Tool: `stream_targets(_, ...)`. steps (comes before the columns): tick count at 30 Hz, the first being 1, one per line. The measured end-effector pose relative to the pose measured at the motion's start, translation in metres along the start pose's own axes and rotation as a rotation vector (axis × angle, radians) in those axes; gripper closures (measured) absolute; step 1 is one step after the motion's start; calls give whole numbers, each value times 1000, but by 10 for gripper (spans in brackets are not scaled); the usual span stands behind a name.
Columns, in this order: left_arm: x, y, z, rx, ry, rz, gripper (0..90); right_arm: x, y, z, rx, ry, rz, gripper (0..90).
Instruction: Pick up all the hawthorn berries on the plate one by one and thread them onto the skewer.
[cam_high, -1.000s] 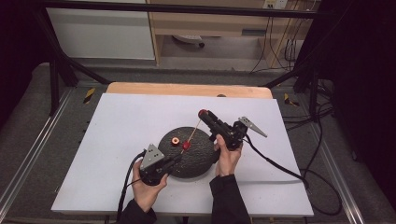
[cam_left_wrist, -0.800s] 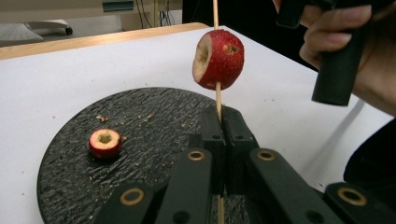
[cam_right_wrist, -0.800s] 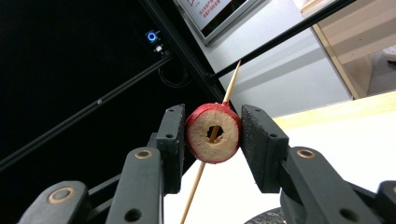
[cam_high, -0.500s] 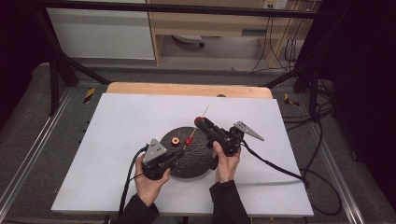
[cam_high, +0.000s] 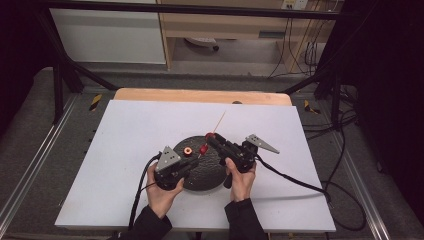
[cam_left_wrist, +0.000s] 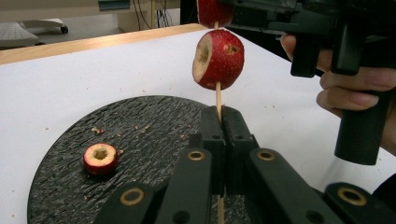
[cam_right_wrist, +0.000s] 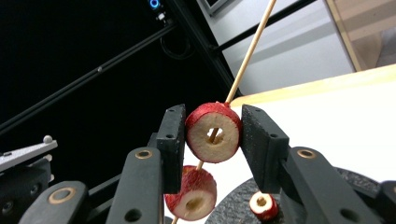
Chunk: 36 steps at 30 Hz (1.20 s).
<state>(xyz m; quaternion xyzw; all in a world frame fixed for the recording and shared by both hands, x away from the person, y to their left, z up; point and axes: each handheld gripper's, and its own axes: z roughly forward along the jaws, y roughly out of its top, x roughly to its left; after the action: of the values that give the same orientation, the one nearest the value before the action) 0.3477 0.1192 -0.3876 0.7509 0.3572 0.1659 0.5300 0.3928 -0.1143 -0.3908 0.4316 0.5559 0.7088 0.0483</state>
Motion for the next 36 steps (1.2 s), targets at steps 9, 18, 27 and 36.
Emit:
stream_targets(9, 5, -6, -5, 11, -11, 10, 884, -1, 8, -7, 44, -25, -45, 478)
stream_targets(18, 21, -16, -19, 48, 0, 10, 884, -11, 8, -13, 253, -67, -180, 144)
stream_targets(27, 42, -29, -42, 82, 6, 4, 884, -17, 0, -11, 433, -111, -253, 34)
stream_targets(36, 60, -42, -65, 120, 27, 1, 884, -19, -8, -1, 561, -145, -309, 15)
